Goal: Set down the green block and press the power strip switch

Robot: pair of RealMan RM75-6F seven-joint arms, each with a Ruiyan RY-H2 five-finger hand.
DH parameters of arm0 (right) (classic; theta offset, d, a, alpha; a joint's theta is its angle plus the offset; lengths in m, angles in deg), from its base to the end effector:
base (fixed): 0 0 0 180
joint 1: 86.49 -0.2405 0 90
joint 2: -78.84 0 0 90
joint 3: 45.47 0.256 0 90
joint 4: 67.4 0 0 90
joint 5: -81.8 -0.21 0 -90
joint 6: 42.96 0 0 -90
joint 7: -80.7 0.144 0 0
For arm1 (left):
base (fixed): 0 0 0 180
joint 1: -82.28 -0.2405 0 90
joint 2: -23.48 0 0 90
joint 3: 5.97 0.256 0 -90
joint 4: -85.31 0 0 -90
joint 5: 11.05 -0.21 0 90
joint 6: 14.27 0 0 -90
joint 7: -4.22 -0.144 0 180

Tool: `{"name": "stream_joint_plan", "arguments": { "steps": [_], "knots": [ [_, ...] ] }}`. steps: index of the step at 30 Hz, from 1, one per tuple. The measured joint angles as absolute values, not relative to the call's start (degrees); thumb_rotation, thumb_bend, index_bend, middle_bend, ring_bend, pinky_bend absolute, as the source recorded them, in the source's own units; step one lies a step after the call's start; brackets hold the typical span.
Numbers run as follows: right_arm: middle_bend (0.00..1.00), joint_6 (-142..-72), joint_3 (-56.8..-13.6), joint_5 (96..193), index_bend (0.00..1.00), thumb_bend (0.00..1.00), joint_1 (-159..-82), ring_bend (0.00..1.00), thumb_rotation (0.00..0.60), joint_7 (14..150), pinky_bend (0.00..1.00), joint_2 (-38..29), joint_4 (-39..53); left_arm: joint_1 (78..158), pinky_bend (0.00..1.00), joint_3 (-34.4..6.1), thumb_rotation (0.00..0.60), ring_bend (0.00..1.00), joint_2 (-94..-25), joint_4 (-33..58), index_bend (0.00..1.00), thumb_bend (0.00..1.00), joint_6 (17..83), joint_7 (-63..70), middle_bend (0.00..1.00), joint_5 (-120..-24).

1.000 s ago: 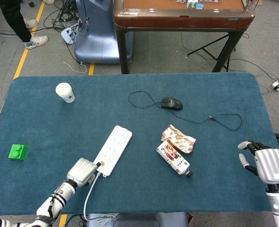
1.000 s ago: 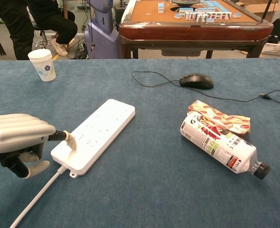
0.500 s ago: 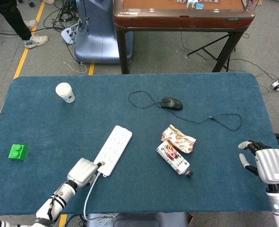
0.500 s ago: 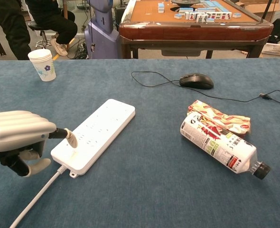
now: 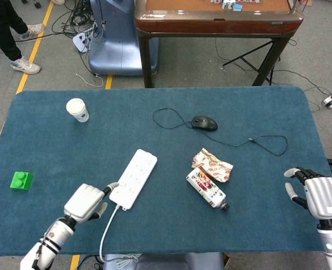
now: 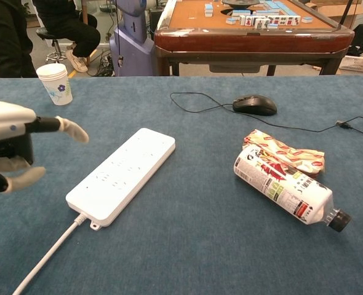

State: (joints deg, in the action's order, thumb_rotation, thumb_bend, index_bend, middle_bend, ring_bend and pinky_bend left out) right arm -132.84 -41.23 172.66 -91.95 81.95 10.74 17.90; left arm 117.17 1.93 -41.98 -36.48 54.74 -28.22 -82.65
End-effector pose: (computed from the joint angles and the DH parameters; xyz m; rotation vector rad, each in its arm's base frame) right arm -0.3090 -0.1894 0.1574 1.4051 -0.7596 1.0007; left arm -0.1506 0.2181 0.0681 -2.0127 -0.8892 -0.7960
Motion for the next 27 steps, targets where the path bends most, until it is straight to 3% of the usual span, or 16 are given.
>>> {"name": "stream_joint_plan", "arguments": {
  "steps": [3,8,14,27],
  "knots": [
    [0.5,-132.4,-41.21,172.53,0.46,0.33,-92.14,0.54,0.6,81.31,0.73,10.59,17.91,114.37,0.9,2.71,0.6,0.61,-38.98,-35.12,0.16,0.52,57.38,-21.55,0.55,-88.26],
    [0.5,-131.88,-41.34,172.61,0.46,0.33,-92.41,0.54,0.6,80.09,0.73,10.24,18.14,108.3,0.74,3.98,0.6,0.49,-34.17,-31.58,0.34,0.52,64.11,-12.66,0.52,-94.33],
    [0.5,-132.0,-41.25,172.35,0.46,0.33,-92.32,0.54,0.6,79.43,0.73,9.97,18.31,100.26,0.72,4.66,0.6,0.48,-31.32,-28.95,0.36,0.52,71.55,-11.77,0.52,-93.94],
    [0.5,-131.72,-41.08,171.69,0.46,0.33,-92.3,0.54,0.6,79.8,0.73,10.17,18.18,92.97,0.71,2.58,0.6,0.48,-34.24,-17.91,0.41,0.52,75.67,-7.62,0.52,-95.56]
  ]
}}
